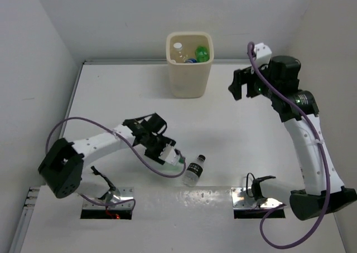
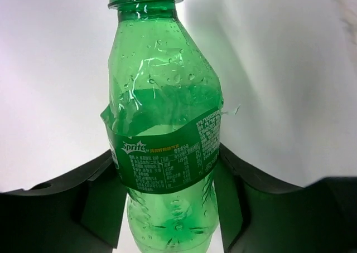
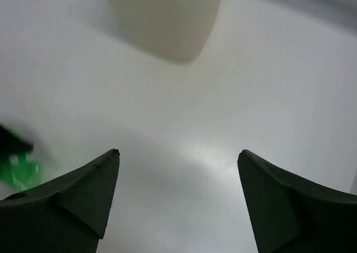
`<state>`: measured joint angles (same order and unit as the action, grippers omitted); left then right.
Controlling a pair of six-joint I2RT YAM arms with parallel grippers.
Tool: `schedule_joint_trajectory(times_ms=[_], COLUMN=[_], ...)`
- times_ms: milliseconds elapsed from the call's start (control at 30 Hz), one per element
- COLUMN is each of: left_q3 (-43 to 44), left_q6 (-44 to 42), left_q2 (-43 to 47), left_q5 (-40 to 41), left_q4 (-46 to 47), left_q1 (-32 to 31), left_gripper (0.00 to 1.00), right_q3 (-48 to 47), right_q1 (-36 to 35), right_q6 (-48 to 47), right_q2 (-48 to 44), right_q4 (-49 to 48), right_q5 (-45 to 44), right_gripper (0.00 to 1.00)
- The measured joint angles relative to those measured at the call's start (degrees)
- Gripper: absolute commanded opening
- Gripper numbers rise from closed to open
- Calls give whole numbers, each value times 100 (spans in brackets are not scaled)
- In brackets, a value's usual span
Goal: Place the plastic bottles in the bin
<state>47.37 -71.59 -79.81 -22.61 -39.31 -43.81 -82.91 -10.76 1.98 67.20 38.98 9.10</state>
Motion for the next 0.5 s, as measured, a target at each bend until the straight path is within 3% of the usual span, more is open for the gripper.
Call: schedule_joint_trajectory(times_ms=[133, 300, 400, 500], left_q3=[1316, 2920, 3611, 5274], left_q6=[765, 2317, 3136, 3873], left_q2=[605, 693, 234, -1086], left_q5=[-413, -629, -494, -334], left_q4=[59, 1838, 2857, 3379], left_q1=[542, 835, 868, 933], left_gripper=[4, 0, 0, 0], right_q3=[892, 1829, 2214, 2446], right_q1=[109, 81, 31, 7], right_q6=[-2, 26, 173, 385], right_q2=[-140, -479, -634, -649], right_q4=[894, 1731, 1958, 1974], right_q5=[549, 1311, 1668, 1849], right_gripper=[85, 85, 85, 83])
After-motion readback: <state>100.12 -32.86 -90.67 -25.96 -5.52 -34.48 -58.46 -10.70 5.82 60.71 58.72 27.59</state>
